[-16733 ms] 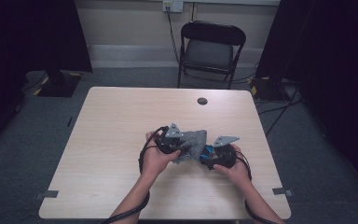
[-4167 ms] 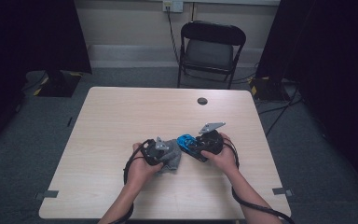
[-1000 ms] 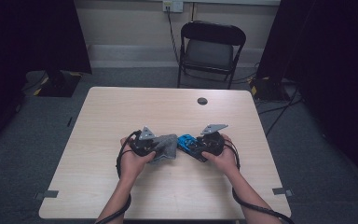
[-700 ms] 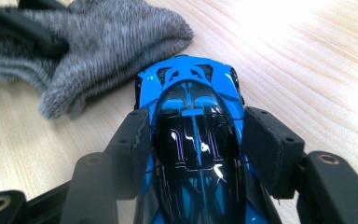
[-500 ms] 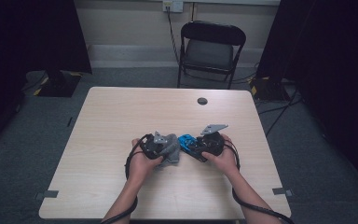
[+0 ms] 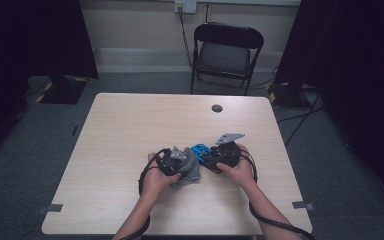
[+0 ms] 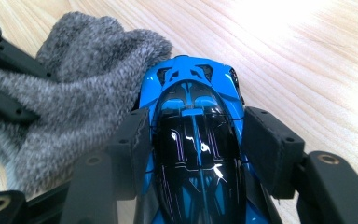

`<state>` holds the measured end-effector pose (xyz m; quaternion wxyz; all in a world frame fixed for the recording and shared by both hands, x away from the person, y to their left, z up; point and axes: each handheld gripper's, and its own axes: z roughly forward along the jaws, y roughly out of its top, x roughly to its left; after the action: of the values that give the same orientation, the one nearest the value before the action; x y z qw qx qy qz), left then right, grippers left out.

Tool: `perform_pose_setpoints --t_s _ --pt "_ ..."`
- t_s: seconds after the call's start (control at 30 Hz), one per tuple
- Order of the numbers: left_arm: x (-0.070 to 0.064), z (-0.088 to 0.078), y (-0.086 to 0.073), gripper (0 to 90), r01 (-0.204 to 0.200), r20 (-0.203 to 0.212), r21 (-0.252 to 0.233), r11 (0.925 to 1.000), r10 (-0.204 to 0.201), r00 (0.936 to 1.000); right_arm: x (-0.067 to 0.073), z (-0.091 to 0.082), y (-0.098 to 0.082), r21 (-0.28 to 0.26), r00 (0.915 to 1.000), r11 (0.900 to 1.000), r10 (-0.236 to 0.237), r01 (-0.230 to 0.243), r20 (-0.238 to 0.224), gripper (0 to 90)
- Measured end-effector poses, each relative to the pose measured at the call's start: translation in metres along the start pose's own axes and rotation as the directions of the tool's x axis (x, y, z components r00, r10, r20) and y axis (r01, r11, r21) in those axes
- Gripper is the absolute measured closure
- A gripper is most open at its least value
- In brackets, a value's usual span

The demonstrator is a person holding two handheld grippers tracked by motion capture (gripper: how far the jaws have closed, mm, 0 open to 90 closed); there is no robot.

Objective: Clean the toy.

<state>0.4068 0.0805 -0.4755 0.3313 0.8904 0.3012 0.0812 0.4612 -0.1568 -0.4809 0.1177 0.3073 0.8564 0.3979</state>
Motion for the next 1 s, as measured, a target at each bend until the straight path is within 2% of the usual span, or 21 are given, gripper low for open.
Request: perform_pose_setpoints --t_s 0.47,0.73,0.87,1.0 --pt "-0.022 0.007 0.006 72.9 -0.032 0.077 -0.007 0.9995 0.032 0.9965 0.0 0.0 0.001 0.003 1.0 1.0 -0.002 0.002 0.0 42.7" --pt "-0.032 0.012 0.011 72.8 -0.061 0.095 0.001 0.9981 0.06 0.9936 0.0 0.0 0.001 0.004 1.0 1.0 0.0 0.0 0.0 42.7" --pt "-0.037 0.013 0.012 72.8 -0.059 0.106 -0.005 0.9983 0.059 0.9926 0.0 0.0 0.0 0.002 1.0 1.0 -0.002 0.002 -0.001 42.7" --pt "-0.042 0.014 0.015 72.8 -0.084 0.121 0.005 0.9965 0.083 0.9893 0.0 0.0 0.001 0.003 1.0 1.0 -0.001 0.001 0.0 42.7"
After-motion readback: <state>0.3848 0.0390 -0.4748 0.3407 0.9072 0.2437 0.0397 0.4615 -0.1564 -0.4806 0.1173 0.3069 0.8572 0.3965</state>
